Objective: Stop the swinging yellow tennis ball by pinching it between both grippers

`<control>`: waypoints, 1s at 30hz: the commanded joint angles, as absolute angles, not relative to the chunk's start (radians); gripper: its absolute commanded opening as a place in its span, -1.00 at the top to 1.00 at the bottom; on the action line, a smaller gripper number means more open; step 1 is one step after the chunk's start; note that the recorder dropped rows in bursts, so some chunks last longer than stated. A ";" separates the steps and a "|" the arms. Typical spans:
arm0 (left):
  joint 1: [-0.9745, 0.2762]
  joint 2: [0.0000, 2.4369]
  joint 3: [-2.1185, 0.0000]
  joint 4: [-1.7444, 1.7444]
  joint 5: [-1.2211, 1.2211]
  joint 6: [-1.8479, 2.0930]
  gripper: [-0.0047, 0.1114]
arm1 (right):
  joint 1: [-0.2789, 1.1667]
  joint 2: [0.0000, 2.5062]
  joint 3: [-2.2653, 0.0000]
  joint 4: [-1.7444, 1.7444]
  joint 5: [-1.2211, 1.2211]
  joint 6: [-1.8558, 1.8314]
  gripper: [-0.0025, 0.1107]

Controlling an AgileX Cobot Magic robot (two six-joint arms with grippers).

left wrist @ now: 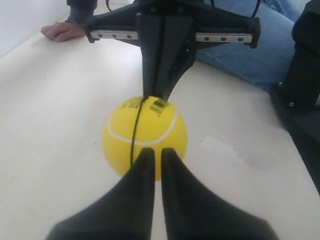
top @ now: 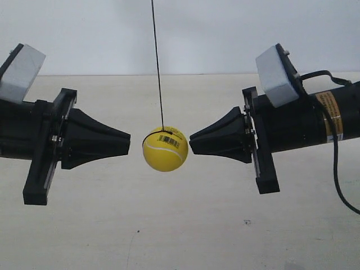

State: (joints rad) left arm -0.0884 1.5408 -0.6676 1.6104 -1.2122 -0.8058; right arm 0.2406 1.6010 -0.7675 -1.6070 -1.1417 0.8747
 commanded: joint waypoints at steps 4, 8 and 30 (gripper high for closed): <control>-0.094 1.545 -0.663 1.577 -1.221 -0.793 0.84 | 0.242 1.600 -0.768 -1.610 -1.154 0.881 0.96; -0.094 1.545 -0.663 1.567 -1.221 -0.792 0.84 | 0.242 1.600 -0.768 -1.608 -1.154 0.881 0.96; -0.132 1.647 -0.687 1.560 -1.221 -0.762 0.84 | 0.242 1.600 -0.768 -1.614 -1.155 0.885 0.96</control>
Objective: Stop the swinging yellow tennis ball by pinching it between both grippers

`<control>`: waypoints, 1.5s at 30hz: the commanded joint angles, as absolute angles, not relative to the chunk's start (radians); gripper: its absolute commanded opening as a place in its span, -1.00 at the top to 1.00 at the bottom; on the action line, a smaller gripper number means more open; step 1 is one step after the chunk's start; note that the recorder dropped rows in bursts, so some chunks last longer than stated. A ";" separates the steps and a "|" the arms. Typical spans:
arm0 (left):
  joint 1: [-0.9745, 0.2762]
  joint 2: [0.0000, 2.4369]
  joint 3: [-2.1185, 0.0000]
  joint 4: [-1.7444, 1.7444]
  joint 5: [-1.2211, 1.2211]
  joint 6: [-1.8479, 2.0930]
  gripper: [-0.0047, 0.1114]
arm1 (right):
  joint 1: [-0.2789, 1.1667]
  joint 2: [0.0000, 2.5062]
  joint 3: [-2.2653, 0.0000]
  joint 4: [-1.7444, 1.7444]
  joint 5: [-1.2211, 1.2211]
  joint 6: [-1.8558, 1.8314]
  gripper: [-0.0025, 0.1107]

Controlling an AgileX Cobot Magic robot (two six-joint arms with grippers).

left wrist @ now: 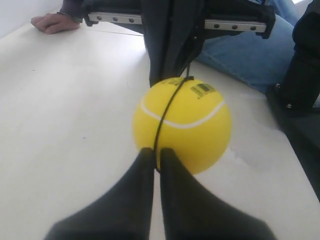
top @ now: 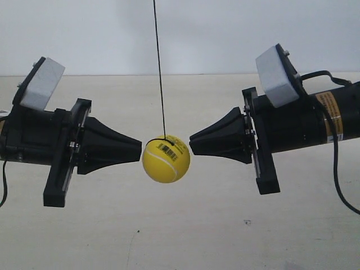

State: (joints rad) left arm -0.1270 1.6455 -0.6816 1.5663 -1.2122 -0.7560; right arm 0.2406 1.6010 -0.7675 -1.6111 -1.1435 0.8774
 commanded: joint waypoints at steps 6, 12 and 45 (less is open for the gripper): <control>-0.132 1.647 -0.687 1.560 -1.221 -0.762 0.84 | 0.242 1.600 -0.768 -1.614 -1.155 0.887 0.96; -0.132 1.647 -0.687 1.560 -1.221 -0.760 0.84 | 0.242 1.600 -0.768 -1.614 -1.155 0.887 0.96; -0.132 1.647 -0.687 1.551 -1.221 -0.752 0.84 | 0.254 1.629 -0.768 -1.584 -1.197 0.850 0.96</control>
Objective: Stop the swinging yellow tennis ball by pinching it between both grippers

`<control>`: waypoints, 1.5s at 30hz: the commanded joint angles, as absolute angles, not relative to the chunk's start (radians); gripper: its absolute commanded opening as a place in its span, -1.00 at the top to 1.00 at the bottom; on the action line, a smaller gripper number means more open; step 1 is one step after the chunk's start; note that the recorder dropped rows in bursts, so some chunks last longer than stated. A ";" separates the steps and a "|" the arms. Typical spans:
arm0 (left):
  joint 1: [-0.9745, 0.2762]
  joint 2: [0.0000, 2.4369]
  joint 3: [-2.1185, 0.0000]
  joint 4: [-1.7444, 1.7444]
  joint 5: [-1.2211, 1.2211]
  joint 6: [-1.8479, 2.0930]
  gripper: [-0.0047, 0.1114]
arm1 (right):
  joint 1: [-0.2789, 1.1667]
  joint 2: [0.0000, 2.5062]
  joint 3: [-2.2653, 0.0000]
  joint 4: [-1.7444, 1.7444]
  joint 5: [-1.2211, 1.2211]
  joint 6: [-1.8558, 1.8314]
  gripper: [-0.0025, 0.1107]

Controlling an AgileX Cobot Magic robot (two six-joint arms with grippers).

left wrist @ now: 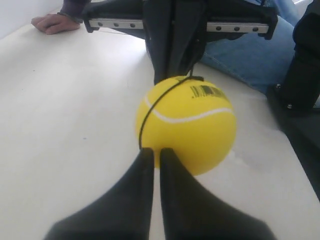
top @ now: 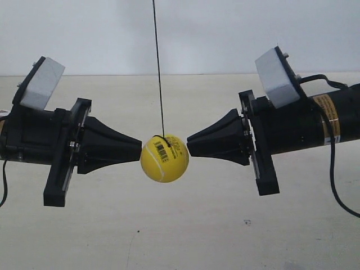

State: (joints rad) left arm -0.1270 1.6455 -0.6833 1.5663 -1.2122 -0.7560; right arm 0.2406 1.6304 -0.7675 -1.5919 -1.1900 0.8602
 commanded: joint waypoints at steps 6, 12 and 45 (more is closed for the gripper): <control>-0.132 1.647 -0.687 1.560 -1.221 -0.756 0.84 | 0.300 1.629 -0.768 -1.573 -1.171 0.835 0.96; -0.132 1.647 -0.687 1.588 -1.221 -0.770 0.84 | 0.300 1.629 -0.768 -1.573 -1.169 0.835 0.96; -0.132 1.647 -0.687 1.617 -1.221 -0.780 0.84 | 0.300 1.629 -0.768 -1.569 -1.131 0.835 0.96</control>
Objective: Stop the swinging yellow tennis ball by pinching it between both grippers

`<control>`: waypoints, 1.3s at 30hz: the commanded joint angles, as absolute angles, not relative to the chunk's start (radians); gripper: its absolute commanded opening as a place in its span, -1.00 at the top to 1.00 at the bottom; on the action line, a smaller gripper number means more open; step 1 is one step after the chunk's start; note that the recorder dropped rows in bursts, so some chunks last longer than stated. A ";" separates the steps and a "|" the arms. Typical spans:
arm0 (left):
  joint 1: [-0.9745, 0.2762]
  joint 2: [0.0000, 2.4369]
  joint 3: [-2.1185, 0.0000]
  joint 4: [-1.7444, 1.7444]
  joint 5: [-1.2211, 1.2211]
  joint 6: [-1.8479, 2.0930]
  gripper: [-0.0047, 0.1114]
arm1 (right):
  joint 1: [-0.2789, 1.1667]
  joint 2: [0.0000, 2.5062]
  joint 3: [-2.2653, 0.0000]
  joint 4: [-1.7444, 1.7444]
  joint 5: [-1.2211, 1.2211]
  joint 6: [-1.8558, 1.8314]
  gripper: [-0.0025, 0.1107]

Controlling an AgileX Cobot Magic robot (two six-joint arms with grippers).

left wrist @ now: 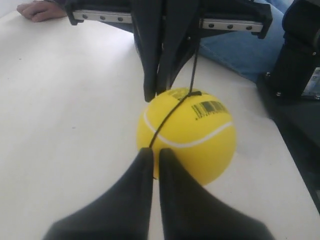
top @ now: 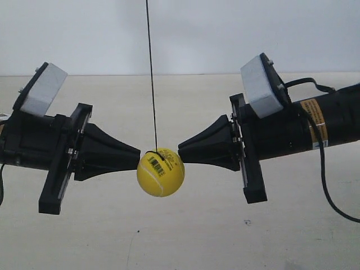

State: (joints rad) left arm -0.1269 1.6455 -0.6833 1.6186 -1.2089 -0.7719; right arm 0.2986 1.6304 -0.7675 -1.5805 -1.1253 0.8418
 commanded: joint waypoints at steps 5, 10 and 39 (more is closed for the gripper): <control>-0.132 1.647 -0.687 1.617 -1.221 -0.780 0.84 | 0.300 1.629 -0.768 -1.569 -1.131 0.835 0.96; -0.132 1.647 -0.687 1.617 -1.221 -0.780 0.84 | 0.300 1.629 -0.768 -1.569 -1.131 0.835 0.96; 0.052 1.469 -0.702 1.585 -1.129 -0.902 0.84 | 0.300 1.524 -0.833 -1.506 -0.829 0.882 0.96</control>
State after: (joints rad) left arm 0.0371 1.5239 -0.6976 1.6090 -1.1910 -0.8451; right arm 0.2986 1.5764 -0.8137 -1.5321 -0.8681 0.8555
